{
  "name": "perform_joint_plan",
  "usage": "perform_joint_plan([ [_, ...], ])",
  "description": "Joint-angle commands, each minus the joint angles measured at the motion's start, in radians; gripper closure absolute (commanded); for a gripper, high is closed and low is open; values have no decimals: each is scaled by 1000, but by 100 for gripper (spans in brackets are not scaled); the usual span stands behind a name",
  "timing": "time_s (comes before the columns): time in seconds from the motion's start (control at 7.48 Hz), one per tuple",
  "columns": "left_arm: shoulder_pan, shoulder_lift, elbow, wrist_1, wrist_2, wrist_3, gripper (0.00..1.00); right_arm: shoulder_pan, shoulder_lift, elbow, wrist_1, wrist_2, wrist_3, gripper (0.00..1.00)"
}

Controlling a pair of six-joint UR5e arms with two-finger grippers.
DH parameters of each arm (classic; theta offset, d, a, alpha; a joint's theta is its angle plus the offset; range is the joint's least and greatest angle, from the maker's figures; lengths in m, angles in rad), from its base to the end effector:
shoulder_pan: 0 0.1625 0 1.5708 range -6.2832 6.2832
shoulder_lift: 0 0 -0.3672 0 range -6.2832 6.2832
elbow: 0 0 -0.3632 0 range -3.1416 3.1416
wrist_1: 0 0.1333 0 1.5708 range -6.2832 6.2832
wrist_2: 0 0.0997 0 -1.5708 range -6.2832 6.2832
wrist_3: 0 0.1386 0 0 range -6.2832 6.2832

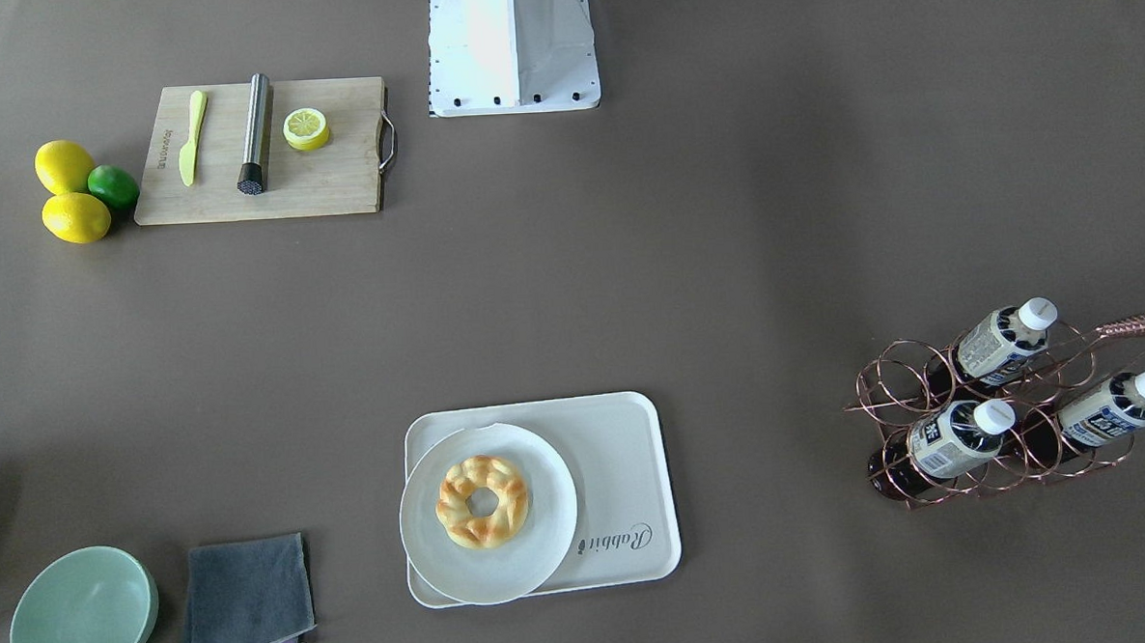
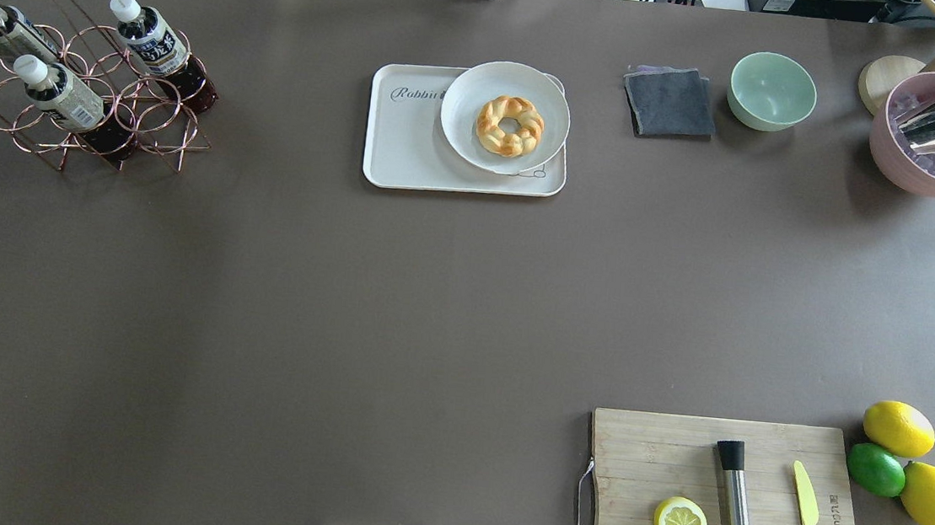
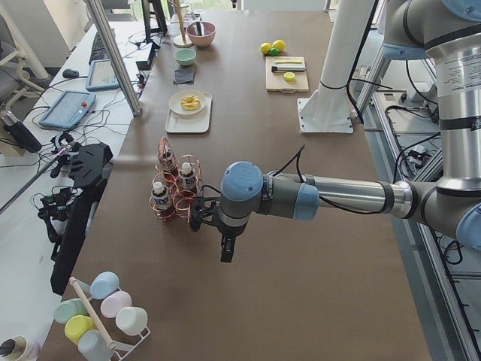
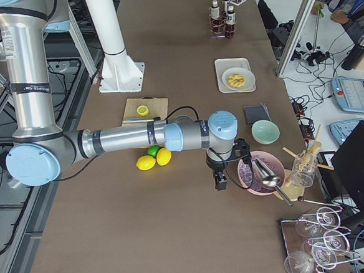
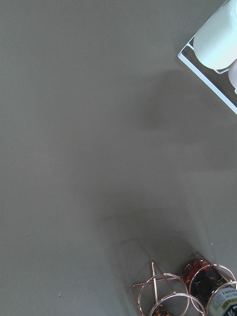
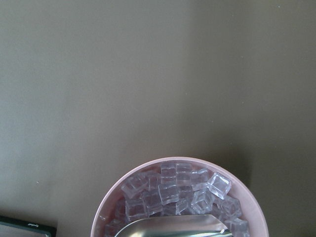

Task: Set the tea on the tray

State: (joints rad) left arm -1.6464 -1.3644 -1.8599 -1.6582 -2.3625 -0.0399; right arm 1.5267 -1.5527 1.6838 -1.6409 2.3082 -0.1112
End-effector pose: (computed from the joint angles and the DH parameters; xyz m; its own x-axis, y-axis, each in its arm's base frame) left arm -0.0649 -0.3977 0.5710 0.7062 0.0278 -0.7075 0.1027 0.9846 0.1412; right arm 0.0192 -0.4738 0.5785 0.7283 -0.1838 0.6602 0.1256 0.9828 0.1351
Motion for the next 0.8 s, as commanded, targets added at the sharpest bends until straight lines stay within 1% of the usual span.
perform_joint_plan([
  [0.0,0,-8,-7,0,3,0,3,1,-1,-1,0,-1,4,0],
  [0.13,0,-19,-7,2,5,0,3,1,-1,-1,0,-1,2,0],
  [0.67,11,-10,-10,2,6,-11,3,1,-1,8,1,5,-4,0],
])
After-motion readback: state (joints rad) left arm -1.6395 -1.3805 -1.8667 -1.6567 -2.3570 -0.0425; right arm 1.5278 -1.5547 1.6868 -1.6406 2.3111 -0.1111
